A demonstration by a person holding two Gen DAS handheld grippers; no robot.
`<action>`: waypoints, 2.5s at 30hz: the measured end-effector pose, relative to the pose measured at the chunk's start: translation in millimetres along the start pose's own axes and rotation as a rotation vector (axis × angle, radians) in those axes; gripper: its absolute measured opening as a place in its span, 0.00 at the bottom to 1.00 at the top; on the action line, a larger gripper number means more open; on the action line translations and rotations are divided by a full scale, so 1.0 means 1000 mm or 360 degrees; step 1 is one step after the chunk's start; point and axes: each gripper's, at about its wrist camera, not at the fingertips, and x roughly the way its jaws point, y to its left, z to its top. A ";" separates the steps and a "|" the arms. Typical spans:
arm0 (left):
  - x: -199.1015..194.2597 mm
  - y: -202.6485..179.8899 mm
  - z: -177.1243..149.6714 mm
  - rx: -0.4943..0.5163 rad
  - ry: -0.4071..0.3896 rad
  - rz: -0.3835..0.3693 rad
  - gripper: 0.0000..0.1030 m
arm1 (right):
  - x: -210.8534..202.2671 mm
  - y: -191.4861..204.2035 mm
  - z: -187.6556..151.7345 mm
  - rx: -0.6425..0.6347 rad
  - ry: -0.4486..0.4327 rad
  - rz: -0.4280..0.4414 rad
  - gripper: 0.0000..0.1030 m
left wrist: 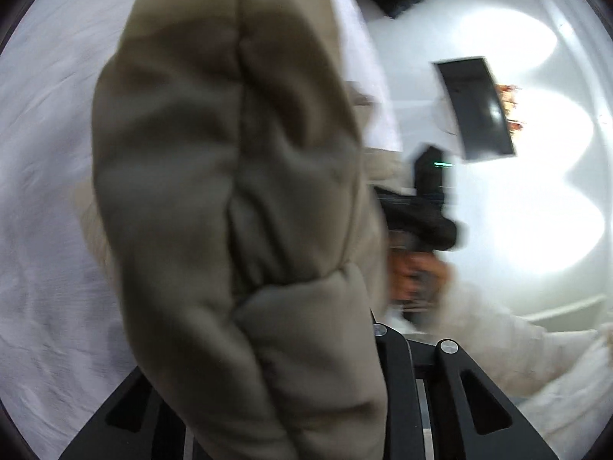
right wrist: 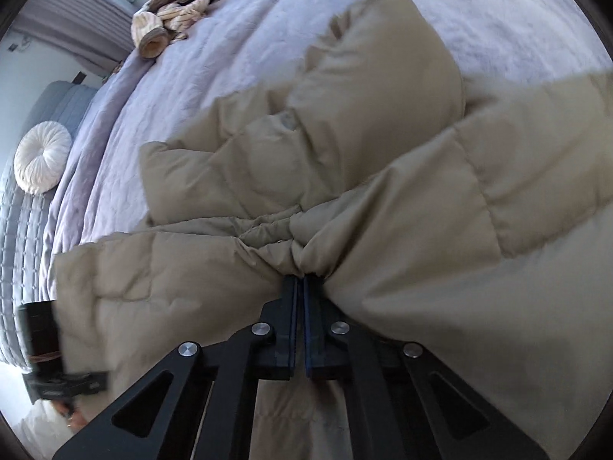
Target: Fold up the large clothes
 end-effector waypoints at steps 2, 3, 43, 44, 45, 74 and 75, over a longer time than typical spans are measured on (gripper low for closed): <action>0.005 -0.030 0.005 0.0051 0.0019 -0.0077 0.26 | 0.004 -0.004 0.001 0.0011 0.0005 0.0008 0.00; 0.009 -0.042 0.007 0.0073 0.0024 -0.0094 0.26 | 0.005 -0.005 0.001 0.0014 0.0006 0.0009 0.00; 0.306 -0.307 0.043 0.0267 0.0351 0.0313 0.62 | -0.062 -0.154 -0.178 0.0641 -0.0048 0.0852 0.00; 0.316 -0.307 0.042 0.0281 0.0352 0.0311 0.62 | -0.062 -0.156 -0.179 0.0650 -0.0053 0.0874 0.00; 0.323 -0.308 0.044 0.0289 0.0349 0.0312 0.62 | -0.064 -0.158 -0.180 0.0659 -0.0058 0.0895 0.00; 0.396 -0.340 0.046 0.0399 0.0335 0.0333 0.74 | -0.263 -0.201 -0.157 0.0528 -0.0750 0.0153 0.19; 0.389 -0.348 0.047 0.0426 0.0316 0.0315 0.74 | -0.257 -0.207 -0.156 0.0627 -0.0735 0.0203 0.16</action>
